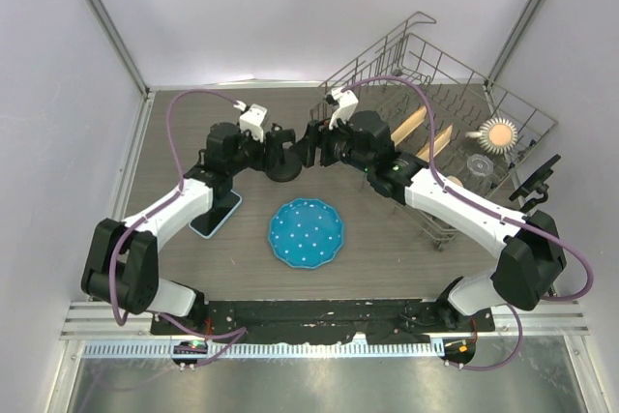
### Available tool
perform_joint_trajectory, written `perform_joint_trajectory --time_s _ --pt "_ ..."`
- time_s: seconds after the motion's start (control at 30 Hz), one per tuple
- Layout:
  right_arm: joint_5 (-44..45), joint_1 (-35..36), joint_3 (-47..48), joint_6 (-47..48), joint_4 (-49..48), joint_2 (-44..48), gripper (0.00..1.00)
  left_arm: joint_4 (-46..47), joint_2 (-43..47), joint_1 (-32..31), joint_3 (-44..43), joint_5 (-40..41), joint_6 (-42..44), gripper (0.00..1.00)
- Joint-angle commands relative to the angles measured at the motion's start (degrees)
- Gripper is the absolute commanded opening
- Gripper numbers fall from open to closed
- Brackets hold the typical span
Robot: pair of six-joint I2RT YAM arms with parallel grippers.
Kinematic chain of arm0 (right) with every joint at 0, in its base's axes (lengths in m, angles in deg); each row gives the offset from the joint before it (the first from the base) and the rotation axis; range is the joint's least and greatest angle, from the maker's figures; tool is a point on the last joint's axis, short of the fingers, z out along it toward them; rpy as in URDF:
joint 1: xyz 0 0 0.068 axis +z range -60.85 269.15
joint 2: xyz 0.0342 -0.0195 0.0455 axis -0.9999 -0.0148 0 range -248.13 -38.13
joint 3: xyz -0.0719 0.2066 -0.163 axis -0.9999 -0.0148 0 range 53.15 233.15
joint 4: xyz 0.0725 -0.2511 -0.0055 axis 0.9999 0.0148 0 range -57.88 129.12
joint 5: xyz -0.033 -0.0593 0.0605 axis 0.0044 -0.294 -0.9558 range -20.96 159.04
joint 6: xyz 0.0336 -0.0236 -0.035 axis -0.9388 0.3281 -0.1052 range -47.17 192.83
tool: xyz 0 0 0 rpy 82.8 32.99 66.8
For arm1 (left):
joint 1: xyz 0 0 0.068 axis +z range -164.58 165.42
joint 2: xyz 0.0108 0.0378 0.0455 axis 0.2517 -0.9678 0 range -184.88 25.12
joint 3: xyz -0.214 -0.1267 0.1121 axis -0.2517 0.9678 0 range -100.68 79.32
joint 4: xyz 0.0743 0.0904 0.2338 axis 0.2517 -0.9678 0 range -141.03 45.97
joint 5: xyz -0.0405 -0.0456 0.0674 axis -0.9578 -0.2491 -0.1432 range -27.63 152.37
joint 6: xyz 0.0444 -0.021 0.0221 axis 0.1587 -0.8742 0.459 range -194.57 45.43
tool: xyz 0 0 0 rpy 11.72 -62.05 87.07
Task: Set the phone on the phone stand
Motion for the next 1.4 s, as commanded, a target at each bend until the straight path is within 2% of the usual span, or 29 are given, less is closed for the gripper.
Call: perform_joint_trajectory --time_s 0.0,0.1,0.2,0.3,0.37,0.43,0.47,0.57,0.6,0.67,0.7,0.73,0.77,0.8,0.83,0.87,0.9,0.93,0.97,1.0,1.07,1.1,1.23,1.37 --pt "1.0 0.4 2.1 0.7 -1.1 0.9 0.70 -9.2 3.8 -0.7 -1.1 3.3 -0.7 0.62" --pt "2.5 1.4 2.1 1.4 -0.5 0.6 0.70 -9.8 9.3 -0.6 -1.8 3.3 -0.3 0.70" --pt "4.5 3.1 3.1 2.1 0.7 -0.2 0.70 -10.6 15.9 -0.2 -3.0 4.0 0.3 0.74" --pt "10.6 6.4 4.8 2.8 1.4 -1.5 0.70 -8.9 24.7 1.6 -2.8 9.5 -1.2 0.75" --pt "15.4 8.7 6.9 1.2 3.1 -3.0 0.70 -4.7 29.0 1.8 -1.2 25.2 -2.1 0.80" --pt "25.7 12.7 8.7 -3.3 6.0 -4.3 0.68 -2.8 32.1 2.0 1.1 39.4 -2.5 0.86" --pt "27.6 14.1 9.5 -8.4 6.1 -5.0 0.68 -4.1 31.8 2.4 0.8 53.0 -2.6 0.92" --pt "27.8 20.1 9.3 -14.4 2.0 -8.6 0.67 -11.0 27.2 2.8 -5.2 67.3 -2.2 0.94" --pt "28.0 21.2 9.5 -15.2 -0.2 -10.6 0.67 -12.4 26.2 2.7 -6.0 68.7 -5.2 0.94" --pt "28.4 24.0 10.0 -16.4 -2.1 -12.7 0.66 -23.6 23.5 3.0 -9.0 67.4 -12.6 0.92" --pt "27.8 24.4 10.3 -17.2 -2.4 -14.4 0.66 -28.9 22.8 3.4 -9.8 65.5 -22.7 0.90" --pt "27.0 24.9 10.6 -17.7 -2.5 -15.1 0.66 -37.4 22.4 4.1 -10.0 62.8 -27.0 0.87" --pt "24.3 25.0 10.8 -18.2 -2.7 -15.8 0.66 -39.6 22.1 6.7 -7.9 58.7 -29.9 0.86" --pt "23.1 25.1 10.7 -19.5 -3.2 -16.5 0.65 -40.7 22.3 8.5 -5.9 51.4 -32.7 0.85" --pt "22.0 25.1 10.7 -20.1 -3.9 -17.5 0.64 -41.7 22.2 10.7 -3.9 47.8 -35.9 0.82" --pt "19.3 25.4 10.0 -21.0 -4.6 -18.1 0.63 -42.3 22.0 15.8 -0.8 45.2 -37.4 0.79" --pt "17.6 25.4 9.4 -22.5 -7.5 -18.7 0.59 -43.0 21.8 18.5 0.1 41.0 -38.5 0.75" --pt "16.3 25.5 8.6 -23.0 -8.4 -19.7 0.55 -44.3 21.4 20.4 0.8 40.7 -41.0 0.62" --pt "16.2 25.9 8.4 -23.2 -9.0 -20.1 0.52 -44.3 21.2 23.9 1.6 41.0 -41.4 0.55" --pt "16.0 26.0 8.2 -23.5 -9.7 -20.5 0.51 -43.4 20.5 24.6 2.2 43.3 -41.5 0.50" --pt "14.8 26.0 8.0 -24.9 -10.8 -22.2 0.50 -39.9 18.8 26.7 2.5 42.8 -41.3 0.49" --pt "14.1 25.9 8.4 -24.7 -10.5 -22.8 0.44 -39.9 15.6 27.5 2.0 41.4 -41.3 0.47" --pt "11.8 25.5 9.4 -25.4 -10.0 -25.0 0.33 -39.8 4.7 31.2 0.6 31.7 -44.2 0.00" --pt "7.6 24.2 10.1 -25.3 -10.2 -26.8 0.31 -40.7 -2.9 34.5 -0.1 28.4 -46.3 0.00"
